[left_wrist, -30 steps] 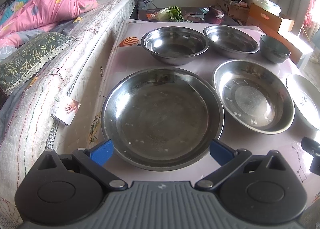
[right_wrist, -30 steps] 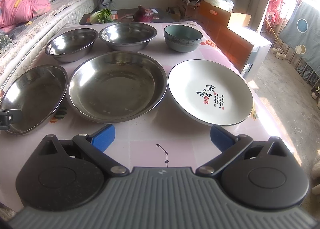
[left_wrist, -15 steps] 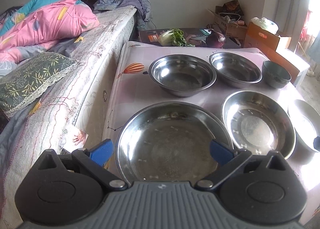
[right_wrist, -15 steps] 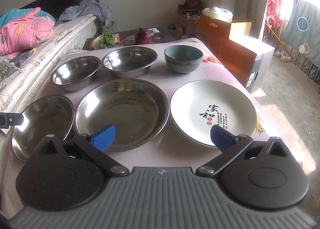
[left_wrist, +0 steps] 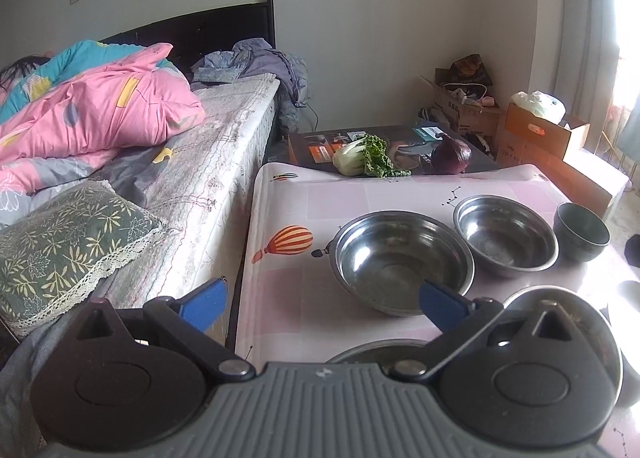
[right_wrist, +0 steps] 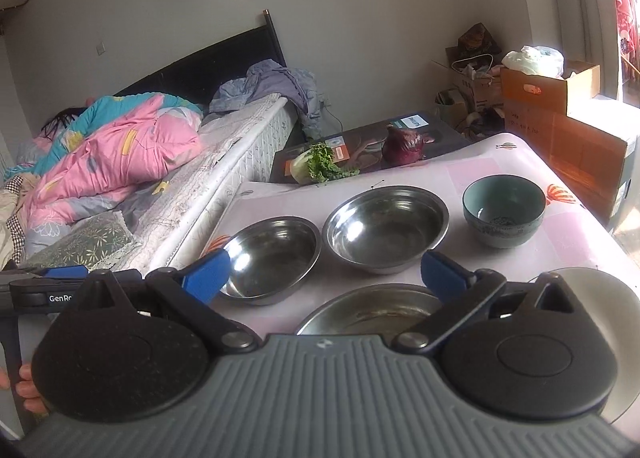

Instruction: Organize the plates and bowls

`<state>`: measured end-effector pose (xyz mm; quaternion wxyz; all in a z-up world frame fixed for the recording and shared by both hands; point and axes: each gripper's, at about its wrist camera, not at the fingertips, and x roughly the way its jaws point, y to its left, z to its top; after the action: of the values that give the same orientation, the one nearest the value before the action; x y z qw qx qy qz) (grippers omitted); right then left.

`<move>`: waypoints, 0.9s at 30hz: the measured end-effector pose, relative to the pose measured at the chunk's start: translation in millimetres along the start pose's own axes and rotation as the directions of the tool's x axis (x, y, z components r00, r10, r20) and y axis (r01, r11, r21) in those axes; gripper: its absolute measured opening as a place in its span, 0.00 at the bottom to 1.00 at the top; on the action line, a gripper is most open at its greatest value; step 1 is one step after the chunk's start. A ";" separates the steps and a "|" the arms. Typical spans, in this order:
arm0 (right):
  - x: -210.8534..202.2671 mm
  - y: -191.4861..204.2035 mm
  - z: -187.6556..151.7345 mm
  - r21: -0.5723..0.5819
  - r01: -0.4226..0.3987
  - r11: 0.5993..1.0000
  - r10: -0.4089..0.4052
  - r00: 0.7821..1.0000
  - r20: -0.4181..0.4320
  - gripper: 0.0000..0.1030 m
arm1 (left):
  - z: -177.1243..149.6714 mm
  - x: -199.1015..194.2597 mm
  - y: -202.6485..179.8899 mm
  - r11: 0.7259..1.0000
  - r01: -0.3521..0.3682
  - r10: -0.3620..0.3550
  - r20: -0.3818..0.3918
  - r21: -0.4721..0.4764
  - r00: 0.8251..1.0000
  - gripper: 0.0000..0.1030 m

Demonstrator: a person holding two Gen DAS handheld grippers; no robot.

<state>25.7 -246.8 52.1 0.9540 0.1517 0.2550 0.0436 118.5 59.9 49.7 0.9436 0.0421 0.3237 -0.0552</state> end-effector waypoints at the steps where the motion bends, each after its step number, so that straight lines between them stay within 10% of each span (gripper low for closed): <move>1: 13.7 1.8 5.1 0.010 -0.015 1.000 0.015 1.000 -0.007 0.99 | 4.6 7.6 0.9 1.000 0.001 -0.001 0.004 0.003 1.000 1.00; 15: 185.7 -0.5 5.8 0.111 -0.040 0.993 0.064 0.971 -0.229 0.57 | 30.5 153.3 13.4 0.997 0.064 -0.071 -0.220 -0.037 0.973 0.65; 27: 237.2 -4.5 -10.7 0.109 -0.041 0.993 0.078 0.929 -0.362 0.37 | 22.6 197.7 1.4 0.998 0.069 -0.070 -0.353 -0.016 0.933 0.26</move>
<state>225.8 -210.2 -70.4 0.8793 0.1958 0.4253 0.0872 287.4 43.5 -54.2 0.8677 0.0382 0.4892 -0.0794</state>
